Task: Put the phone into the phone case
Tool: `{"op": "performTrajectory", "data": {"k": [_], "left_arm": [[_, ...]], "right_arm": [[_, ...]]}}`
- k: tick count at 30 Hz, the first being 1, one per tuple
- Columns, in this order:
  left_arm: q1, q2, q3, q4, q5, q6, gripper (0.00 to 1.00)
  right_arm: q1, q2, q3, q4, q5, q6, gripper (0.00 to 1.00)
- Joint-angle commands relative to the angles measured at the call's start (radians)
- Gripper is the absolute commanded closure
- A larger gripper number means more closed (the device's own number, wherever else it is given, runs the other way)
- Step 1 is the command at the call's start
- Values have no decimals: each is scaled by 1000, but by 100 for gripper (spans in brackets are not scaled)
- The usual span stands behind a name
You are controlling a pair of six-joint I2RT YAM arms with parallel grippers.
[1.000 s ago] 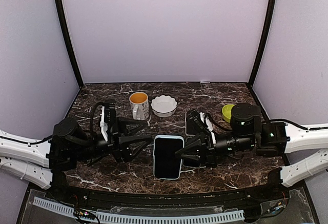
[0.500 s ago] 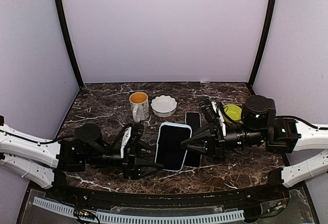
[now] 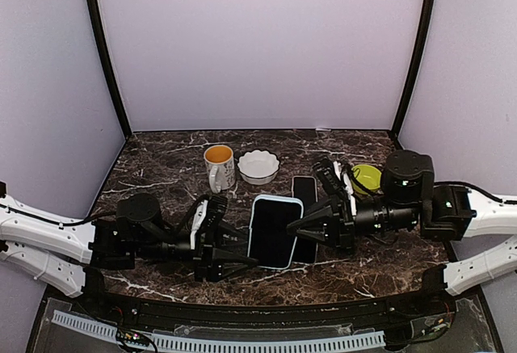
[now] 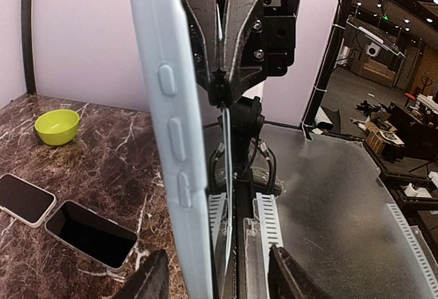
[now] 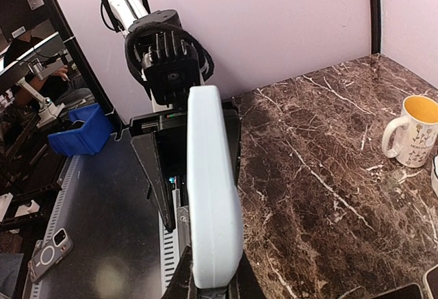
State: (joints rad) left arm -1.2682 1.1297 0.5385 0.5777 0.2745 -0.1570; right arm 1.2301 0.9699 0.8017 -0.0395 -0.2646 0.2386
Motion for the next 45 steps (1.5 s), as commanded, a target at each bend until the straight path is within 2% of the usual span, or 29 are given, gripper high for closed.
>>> {"op": "performTrajectory", "data": {"k": [1, 4, 6, 8, 9, 11, 21, 23, 24, 27, 29, 31, 32, 34, 37, 38, 39, 40, 41, 43, 44, 45], "left_arm": [[-5, 6, 11, 12, 12, 17, 49], [-5, 19, 15, 15, 12, 18, 53], [-4, 27, 20, 14, 18, 13, 64], [-5, 28, 23, 17, 20, 12, 77], [-5, 28, 22, 18, 18, 11, 88], [-4, 24, 22, 19, 10, 11, 99], [-4, -4, 5, 22, -4, 19, 100], [-5, 0, 6, 13, -9, 25, 87], [-5, 1, 7, 2, -12, 29, 76], [-5, 12, 16, -26, -19, 41, 68], [-5, 17, 17, -26, -16, 40, 69], [-4, 18, 17, -22, -16, 39, 77], [-5, 18, 16, -22, -18, 40, 89], [-5, 16, 14, -20, -22, 41, 99], [-5, 4, 6, -8, -25, 38, 100], [-5, 1, 1, -7, -34, 35, 98], [-5, -7, -1, -7, -43, 32, 80], [-5, -18, -6, -7, -64, 31, 69], [-4, -25, -11, -13, -78, 31, 49], [-4, -49, -9, -48, -169, 35, 29], [-3, -61, -4, -68, -210, 35, 24], [-3, -66, 14, -123, -312, 32, 17]], "right_arm": [[-1, -38, 53, 105, -13, -17, 100], [-3, -41, 51, 115, -17, -20, 100], [-2, -43, 48, 123, -21, -22, 100], [-3, -44, 47, 125, -19, -22, 100], [-3, -43, 47, 125, -19, -23, 100], [-2, -44, 47, 123, -18, -22, 100], [-3, -50, 50, 113, -11, -29, 100], [-3, -51, 53, 110, -12, -33, 100], [-3, -52, 55, 109, -12, -34, 100], [-3, -50, 57, 105, -11, -38, 100], [-3, -48, 59, 103, -12, -37, 100], [-3, -48, 59, 102, -11, -35, 100], [-3, -48, 58, 102, -10, -35, 100], [-3, -51, 57, 103, -9, -35, 100], [-3, -55, 54, 97, 2, -34, 100], [-3, -55, 54, 90, 15, -35, 100], [-2, -54, 54, 81, 28, -35, 100], [-3, -53, 54, 70, 46, -33, 100], [-4, -51, 53, 52, 69, -31, 100], [-13, -39, 53, 2, 122, -4, 100], [-30, -26, 53, -27, 135, 20, 100], [-50, -10, 55, -67, 130, 50, 100]]}}
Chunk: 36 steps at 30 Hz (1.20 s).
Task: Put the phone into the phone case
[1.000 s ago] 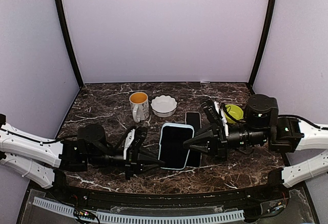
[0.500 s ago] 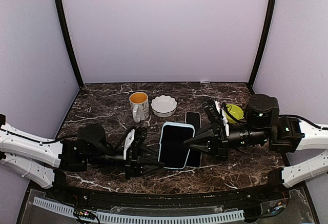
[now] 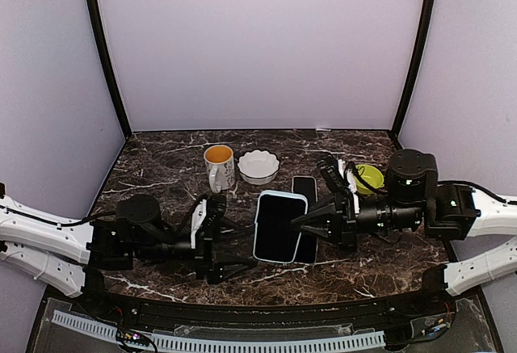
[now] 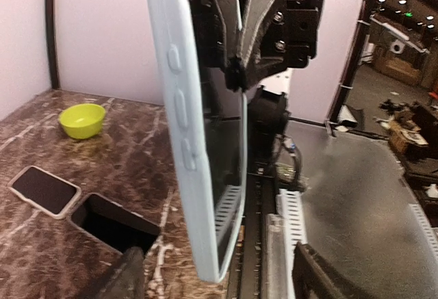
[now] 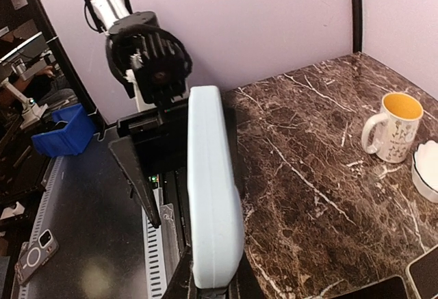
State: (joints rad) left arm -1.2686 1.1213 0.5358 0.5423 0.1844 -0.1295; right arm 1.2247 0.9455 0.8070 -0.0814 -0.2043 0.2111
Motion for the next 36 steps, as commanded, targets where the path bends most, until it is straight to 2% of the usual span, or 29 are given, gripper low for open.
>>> {"op": "performTrajectory", "data": {"k": [1, 2, 4, 8, 11, 14, 16, 17, 20, 26, 29, 34, 36], "left_arm": [[1, -65, 27, -116, -266, -2, 15], [4, -66, 46, -176, -332, -6, 12], [27, -69, 67, -248, -371, -28, 10], [83, -58, 79, -312, -343, -108, 11], [92, -25, 94, -349, -337, -109, 11], [92, 43, 137, -406, -298, -101, 12], [92, 91, 177, -454, -261, -91, 15], [92, 109, 204, -486, -237, -90, 20], [91, 192, 253, -533, -193, -91, 28], [89, 325, 297, -529, -71, -121, 40], [89, 382, 349, -566, -39, -123, 41], [84, 449, 372, -572, -4, -124, 41], [81, 472, 374, -566, 8, -125, 41]], "right_arm": [[-64, 31, 50, -51, 58, 108, 100], [-83, 49, 47, -72, 43, 145, 100], [-112, 80, 36, -97, 1, 210, 100], [-151, 119, 4, -128, -65, 360, 100], [-183, 147, -39, -165, -133, 465, 100], [-210, 153, -122, -122, -241, 576, 100], [-220, 140, -185, -51, -302, 653, 100], [-221, 132, -210, -29, -317, 679, 100], [-222, 114, -258, -58, -317, 709, 100], [-254, 92, -416, 66, -324, 797, 100], [-267, 127, -456, 101, -323, 800, 100], [-278, 192, -449, -45, -249, 728, 80], [-278, 209, -445, -81, -221, 709, 76]]}}
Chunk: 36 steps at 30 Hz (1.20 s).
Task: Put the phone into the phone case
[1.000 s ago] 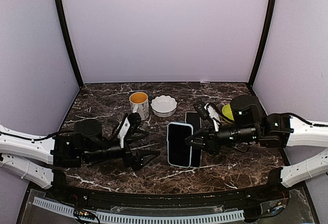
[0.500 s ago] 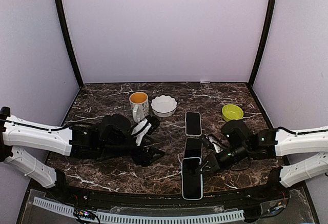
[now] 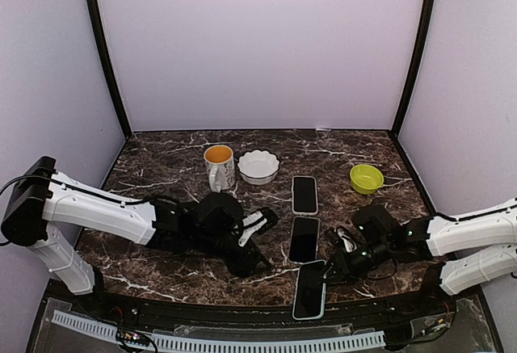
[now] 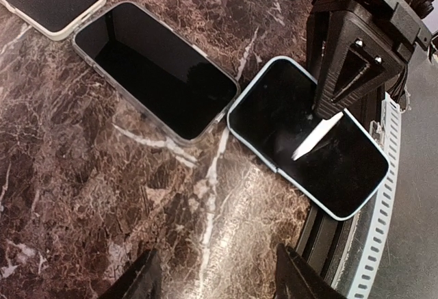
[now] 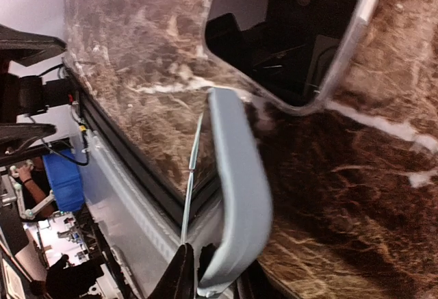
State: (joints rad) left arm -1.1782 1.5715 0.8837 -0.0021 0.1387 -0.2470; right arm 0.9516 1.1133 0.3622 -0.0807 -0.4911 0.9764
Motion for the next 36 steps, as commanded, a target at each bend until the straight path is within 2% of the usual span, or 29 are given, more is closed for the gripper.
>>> {"op": "performTrajectory", "data": {"k": [1, 12, 16, 21, 29, 36], "left_arm": [[-12, 39, 28, -20, 58, -8, 41], [-17, 184, 99, 23, 24, 19, 45], [-17, 260, 156, 8, -47, 32, 49], [-15, 316, 220, -12, -122, 46, 58], [-15, 401, 257, 36, -64, 69, 59], [-14, 467, 306, 61, -119, 68, 60]], "right_arm": [[-5, 48, 0, -93, 72, -62, 75], [-5, 89, 19, -144, 126, -101, 67], [-6, 108, 89, -237, 226, -149, 65], [-43, 155, 202, -305, 338, -220, 61], [-152, 314, 234, -113, 339, -264, 56], [-196, 469, 299, -21, 329, -278, 69]]}}
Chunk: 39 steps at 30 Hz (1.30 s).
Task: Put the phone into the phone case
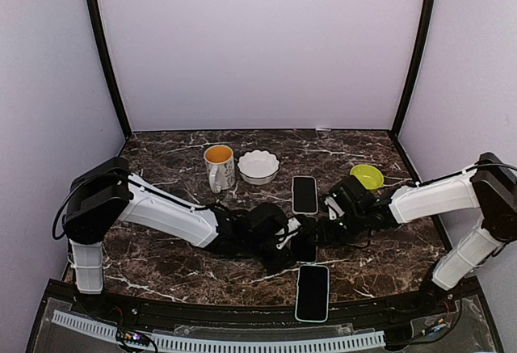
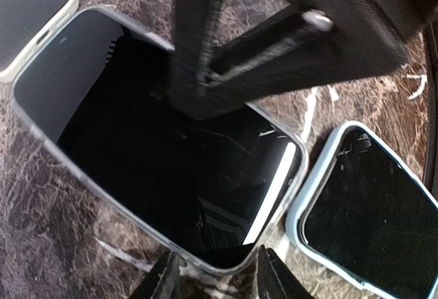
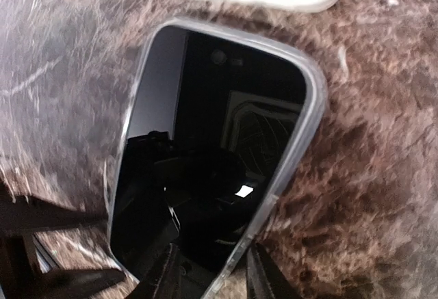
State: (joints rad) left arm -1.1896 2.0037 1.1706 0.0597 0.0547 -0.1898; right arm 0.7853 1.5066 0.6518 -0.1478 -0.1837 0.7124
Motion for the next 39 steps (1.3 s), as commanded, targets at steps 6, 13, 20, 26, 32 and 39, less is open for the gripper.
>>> {"op": "performTrajectory", "data": {"k": [6, 13, 20, 26, 32, 39], "left_arm": [[18, 72, 29, 34, -104, 10, 63], [41, 96, 41, 23, -126, 14, 64], [70, 69, 38, -15, -147, 4, 60], [89, -2, -3, 29, -16, 20, 46], [161, -3, 8, 30, 42, 5, 51], [191, 112, 131, -48, -38, 8, 64]], "right_arm": [[-49, 102, 27, 64, 89, 13, 75], [-49, 39, -34, 69, 175, 78, 79], [-48, -43, -156, 143, 188, 164, 81], [-41, -63, -184, 190, 162, 190, 81], [-37, -91, -159, 153, 180, 169, 79], [-37, -101, -98, 120, 181, 99, 71]]}}
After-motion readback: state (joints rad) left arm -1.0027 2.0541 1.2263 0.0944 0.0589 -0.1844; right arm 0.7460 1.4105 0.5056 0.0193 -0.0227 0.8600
